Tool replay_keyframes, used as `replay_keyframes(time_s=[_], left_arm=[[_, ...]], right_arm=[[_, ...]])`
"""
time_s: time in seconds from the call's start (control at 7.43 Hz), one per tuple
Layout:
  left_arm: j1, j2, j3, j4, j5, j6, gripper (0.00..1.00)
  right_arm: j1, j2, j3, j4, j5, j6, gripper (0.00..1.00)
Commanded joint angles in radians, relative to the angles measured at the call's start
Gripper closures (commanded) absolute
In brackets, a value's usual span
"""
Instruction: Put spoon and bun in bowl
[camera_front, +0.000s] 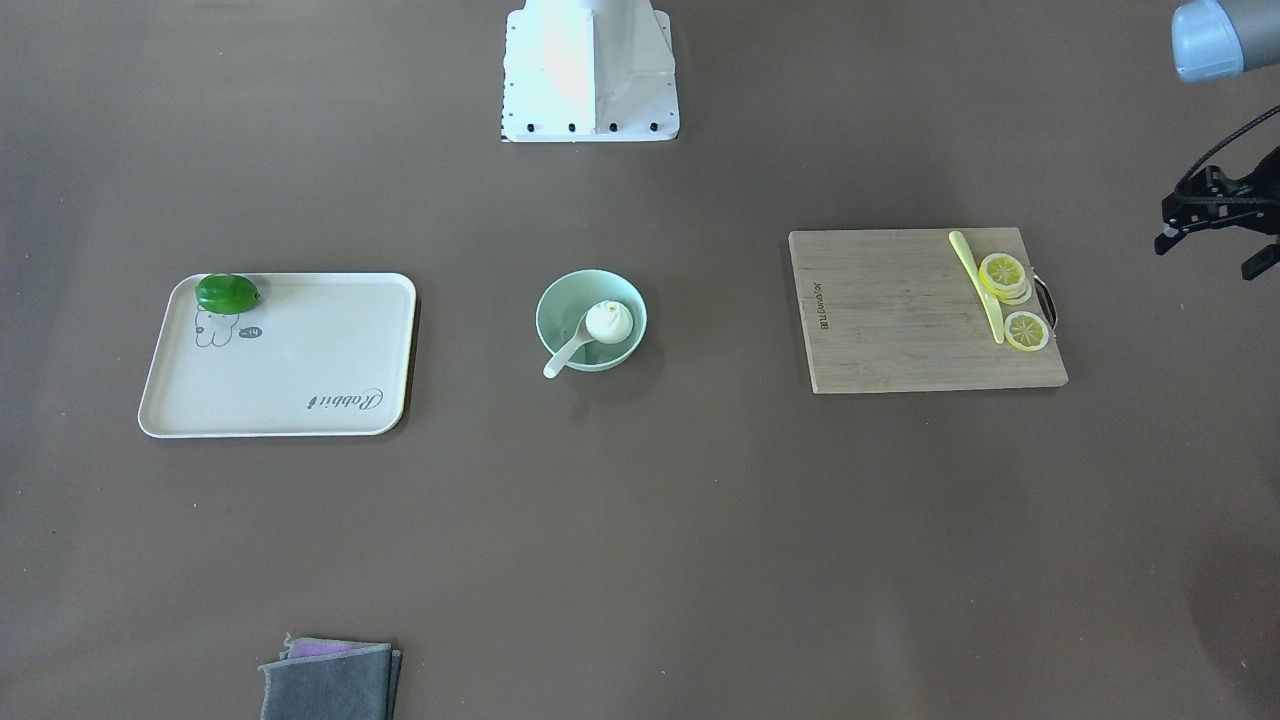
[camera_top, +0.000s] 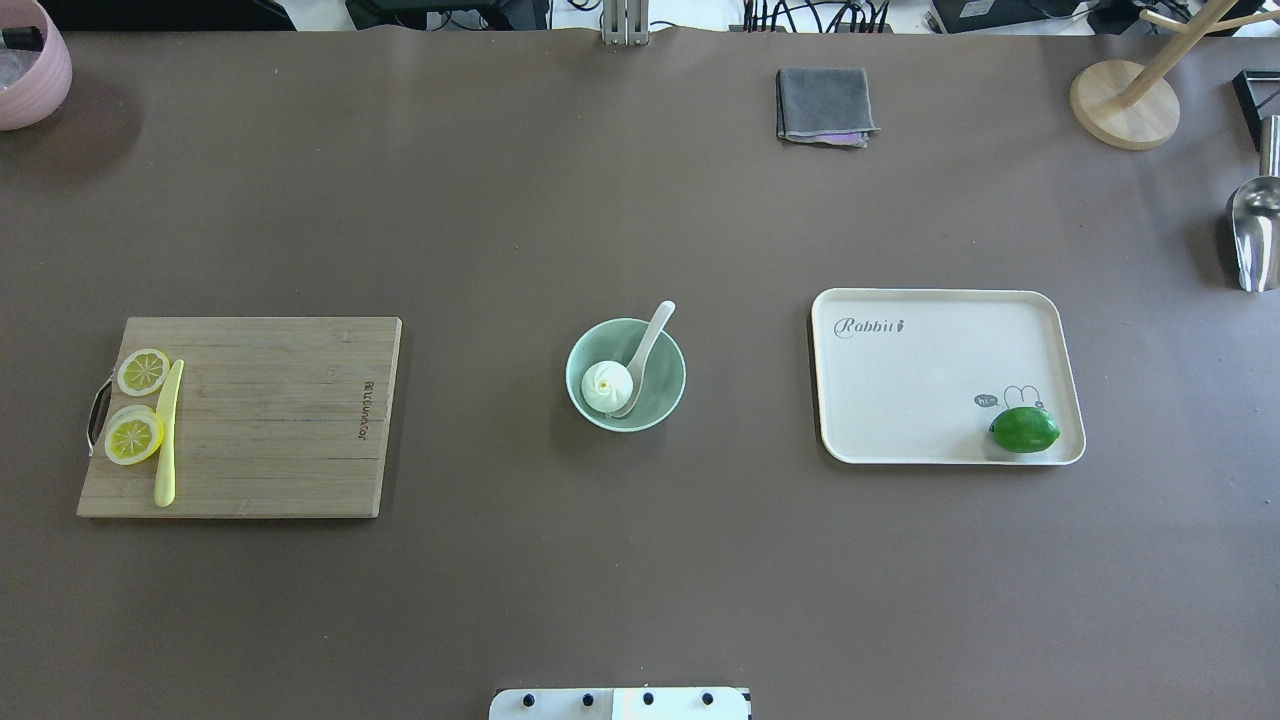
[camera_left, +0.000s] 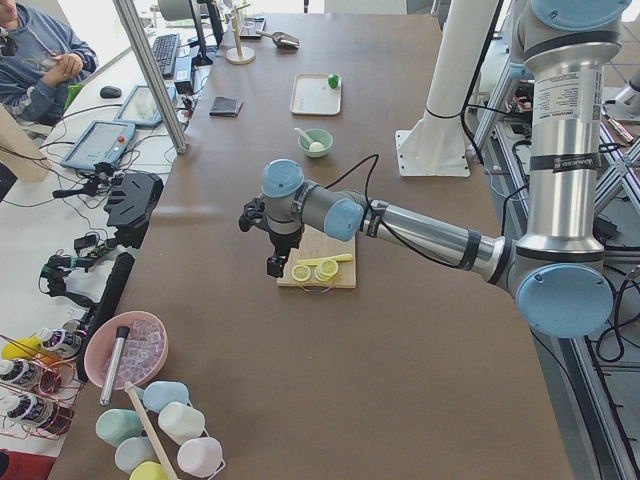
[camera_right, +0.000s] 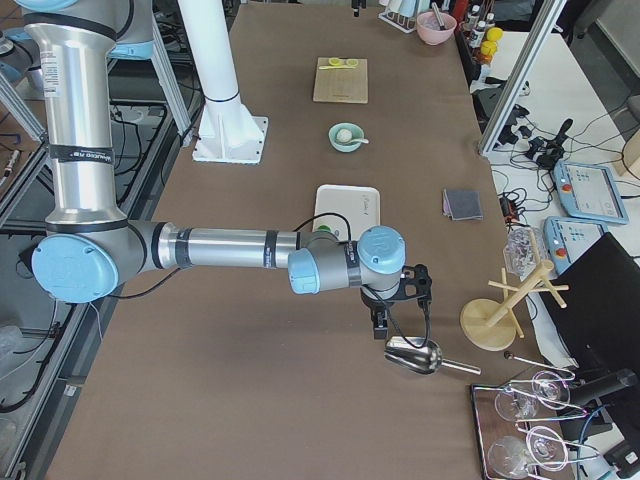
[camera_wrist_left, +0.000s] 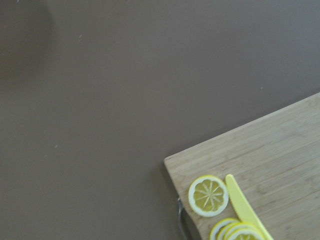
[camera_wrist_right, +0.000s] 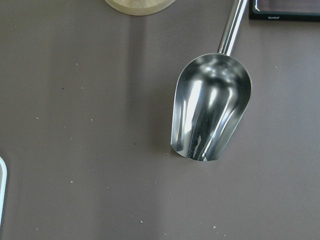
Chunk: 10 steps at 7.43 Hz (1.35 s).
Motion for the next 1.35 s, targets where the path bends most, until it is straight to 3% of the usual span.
replay_keyframes(time_s=[0.0, 1.21], left_arm=[[-0.074, 0.04, 0.03, -0.003, -0.099, 0.005, 0.02], [-0.148, 0.04, 0.084, -0.006, -0.108, 0.005, 0.02]], right_arm=[[0.012, 0.004, -0.003, -0.017, -0.001, -0.027, 0.0], [0.008, 0.005, 0.017, -0.017, 0.014, -0.027, 0.0]])
